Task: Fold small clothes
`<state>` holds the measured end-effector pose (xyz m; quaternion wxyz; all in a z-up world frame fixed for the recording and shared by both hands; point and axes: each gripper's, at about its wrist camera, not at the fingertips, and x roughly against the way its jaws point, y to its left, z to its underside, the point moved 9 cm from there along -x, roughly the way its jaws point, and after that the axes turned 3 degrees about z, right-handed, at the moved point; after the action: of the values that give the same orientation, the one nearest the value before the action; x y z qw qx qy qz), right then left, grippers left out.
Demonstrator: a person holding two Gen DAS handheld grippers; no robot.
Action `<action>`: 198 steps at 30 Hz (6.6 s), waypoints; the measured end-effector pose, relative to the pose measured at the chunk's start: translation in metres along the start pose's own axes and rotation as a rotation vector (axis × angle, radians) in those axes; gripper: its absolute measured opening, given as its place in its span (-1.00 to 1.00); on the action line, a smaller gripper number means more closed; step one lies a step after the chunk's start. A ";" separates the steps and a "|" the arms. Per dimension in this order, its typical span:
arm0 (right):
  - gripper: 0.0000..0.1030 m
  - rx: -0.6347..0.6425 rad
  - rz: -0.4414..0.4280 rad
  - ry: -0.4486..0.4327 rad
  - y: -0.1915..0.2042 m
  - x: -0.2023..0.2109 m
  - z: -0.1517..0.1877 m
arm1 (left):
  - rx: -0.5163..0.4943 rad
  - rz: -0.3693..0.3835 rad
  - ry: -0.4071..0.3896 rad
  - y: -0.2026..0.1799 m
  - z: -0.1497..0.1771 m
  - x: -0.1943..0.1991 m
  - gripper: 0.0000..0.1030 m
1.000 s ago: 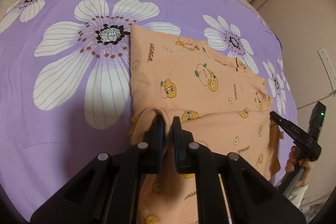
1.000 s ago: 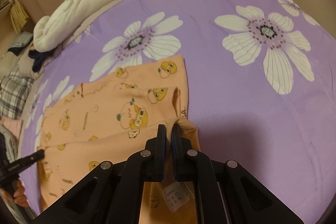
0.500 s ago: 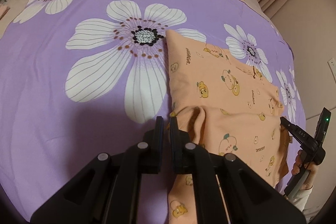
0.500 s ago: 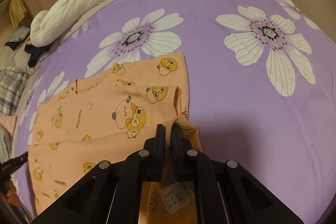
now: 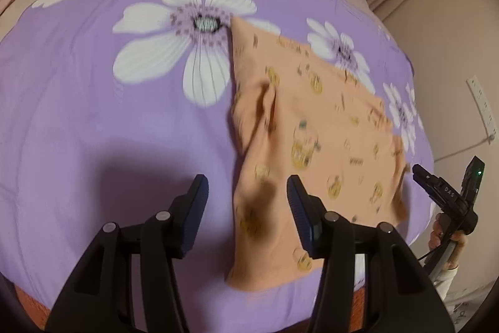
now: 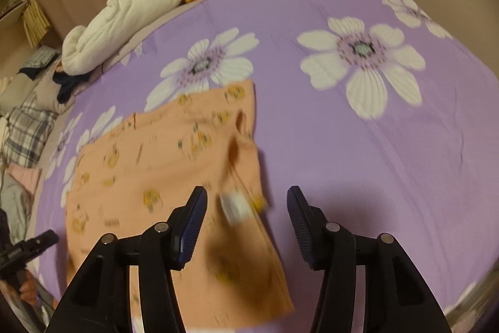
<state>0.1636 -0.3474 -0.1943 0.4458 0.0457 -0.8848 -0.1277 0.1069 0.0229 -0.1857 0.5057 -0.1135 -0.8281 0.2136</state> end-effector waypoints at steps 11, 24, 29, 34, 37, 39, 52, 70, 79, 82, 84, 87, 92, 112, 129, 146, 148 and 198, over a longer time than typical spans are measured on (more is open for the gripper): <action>0.03 -0.013 -0.003 0.100 -0.015 -0.003 0.062 | 0.023 0.072 0.103 -0.011 0.044 -0.012 -0.03; -0.85 -0.012 -0.071 0.089 -0.006 -0.009 0.072 | 0.012 0.060 0.107 -0.020 0.066 -0.025 -0.86; -0.87 -0.041 -0.147 0.045 0.001 0.009 0.059 | -0.022 0.063 0.051 -0.036 0.054 -0.005 -0.88; -0.87 -0.005 -0.218 -0.108 0.019 0.065 0.024 | -0.055 0.130 -0.084 -0.058 0.021 0.048 -0.89; -0.88 0.017 -0.247 -0.185 0.031 0.095 0.007 | -0.082 0.148 -0.158 -0.072 0.006 0.075 -0.89; -0.88 0.030 -0.260 -0.231 0.038 0.112 -0.003 | -0.106 0.153 -0.213 -0.081 -0.003 0.093 -0.89; -0.89 0.043 -0.281 -0.425 0.044 0.181 -0.011 | -0.159 0.219 -0.319 -0.101 -0.004 0.155 -0.89; -0.89 0.017 -0.253 -0.406 0.046 0.166 -0.018 | -0.117 0.188 -0.316 -0.090 -0.007 0.144 -0.89; -0.89 0.006 -0.275 -0.402 0.051 0.154 -0.032 | -0.084 0.165 -0.318 -0.082 -0.022 0.131 -0.89; -0.89 -0.001 -0.289 -0.400 0.053 0.150 -0.038 | -0.074 0.150 -0.329 -0.081 -0.025 0.128 -0.89; -0.89 0.003 -0.295 -0.401 0.055 0.148 -0.041 | -0.062 0.147 -0.324 -0.080 -0.027 0.127 -0.89; -0.89 0.011 -0.291 -0.403 0.057 0.146 -0.048 | -0.062 0.147 -0.334 -0.082 -0.032 0.129 -0.89; -0.89 0.014 -0.284 -0.389 0.060 0.137 -0.062 | -0.040 0.152 -0.349 -0.082 -0.044 0.128 -0.89; -0.89 -0.035 -0.212 -0.262 0.065 0.041 -0.111 | 0.005 0.052 -0.243 -0.048 -0.107 0.038 -0.89; -0.89 -0.043 -0.044 -0.027 0.070 -0.090 -0.128 | 0.108 -0.041 -0.046 0.009 -0.153 -0.077 -0.85; -0.89 -0.076 0.004 0.030 0.052 -0.122 -0.138 | 0.107 -0.006 -0.083 0.020 -0.186 -0.092 -0.48; -0.89 -0.062 0.045 -0.006 0.047 -0.115 -0.144 | 0.129 0.001 -0.072 0.023 -0.188 -0.093 -0.48; -0.87 -0.046 0.121 -0.014 0.013 -0.136 -0.137 | -0.007 -0.075 -0.054 0.018 -0.200 -0.117 -0.84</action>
<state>0.3546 -0.3339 -0.2184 0.4472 -0.0188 -0.8860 -0.1211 0.3381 0.0395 -0.2071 0.4904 -0.0781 -0.8459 0.1945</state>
